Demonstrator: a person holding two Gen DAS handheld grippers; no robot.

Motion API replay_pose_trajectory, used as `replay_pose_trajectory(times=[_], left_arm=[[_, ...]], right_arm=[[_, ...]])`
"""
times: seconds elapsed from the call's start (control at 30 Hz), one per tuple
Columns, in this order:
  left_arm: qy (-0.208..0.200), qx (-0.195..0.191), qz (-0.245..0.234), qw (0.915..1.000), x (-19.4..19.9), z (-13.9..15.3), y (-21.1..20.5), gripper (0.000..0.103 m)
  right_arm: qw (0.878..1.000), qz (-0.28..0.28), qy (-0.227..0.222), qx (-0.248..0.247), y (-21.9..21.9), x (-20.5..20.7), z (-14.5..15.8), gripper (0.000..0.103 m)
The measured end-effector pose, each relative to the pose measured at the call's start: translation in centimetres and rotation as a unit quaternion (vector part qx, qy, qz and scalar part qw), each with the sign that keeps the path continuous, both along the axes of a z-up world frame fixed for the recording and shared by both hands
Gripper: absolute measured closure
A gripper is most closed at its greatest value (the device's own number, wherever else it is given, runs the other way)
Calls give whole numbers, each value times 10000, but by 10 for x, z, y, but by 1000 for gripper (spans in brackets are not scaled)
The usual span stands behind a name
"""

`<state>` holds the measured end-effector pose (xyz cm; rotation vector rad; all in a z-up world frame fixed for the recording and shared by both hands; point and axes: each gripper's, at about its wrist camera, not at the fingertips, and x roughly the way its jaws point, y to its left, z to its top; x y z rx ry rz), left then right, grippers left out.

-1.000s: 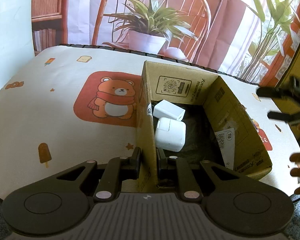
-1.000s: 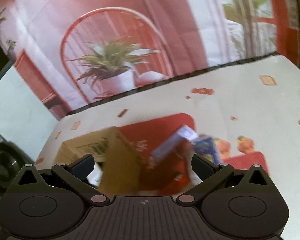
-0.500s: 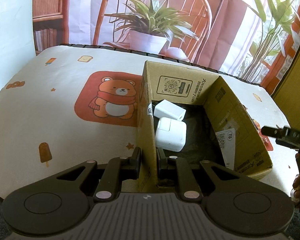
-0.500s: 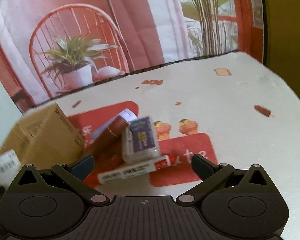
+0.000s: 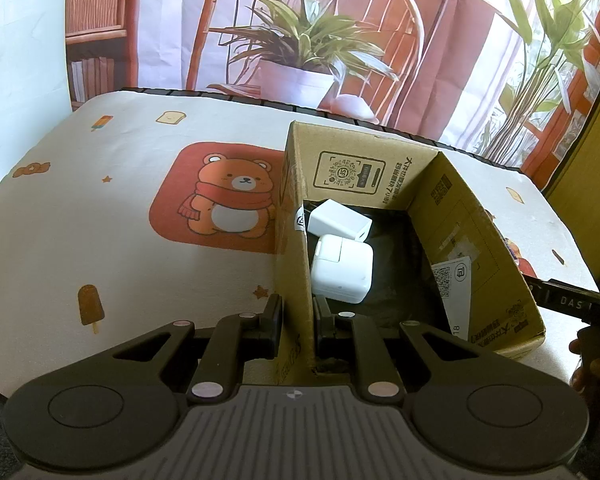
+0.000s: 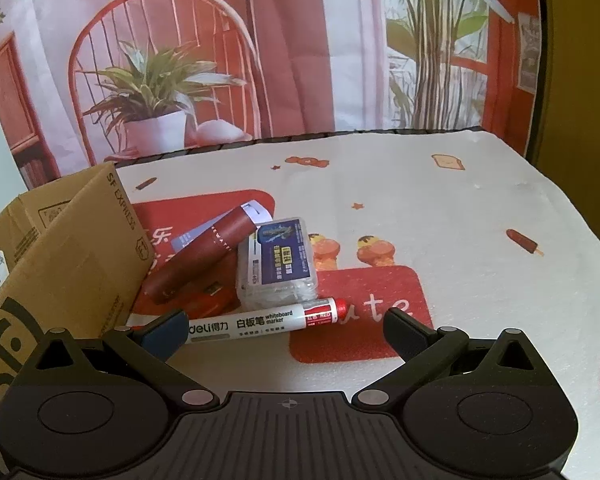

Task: Organize rigid objects
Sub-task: 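Move the right gripper back to the red-capped white marker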

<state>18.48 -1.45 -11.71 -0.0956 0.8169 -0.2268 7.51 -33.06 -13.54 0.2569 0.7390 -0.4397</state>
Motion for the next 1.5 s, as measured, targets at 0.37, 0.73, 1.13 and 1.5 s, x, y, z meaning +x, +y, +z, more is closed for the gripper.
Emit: replay_pose_trajectory(times=[0.37, 0.73, 1.13, 1.5], left_arm=[[0, 5, 2, 10000, 0, 0, 0, 86], [1, 7, 2, 10000, 0, 0, 0, 86], [23, 27, 9, 10000, 0, -1, 2, 86], [45, 46, 14, 10000, 2, -2, -1, 86]], right_arm=[[9857, 1303, 498, -940, 30, 16, -8, 25], [9803, 1582, 634, -999, 22, 25, -10, 23], [9740, 1865, 904, -916, 6, 47, -19, 21], [9847, 1459, 878, -379, 2, 37, -15, 51]])
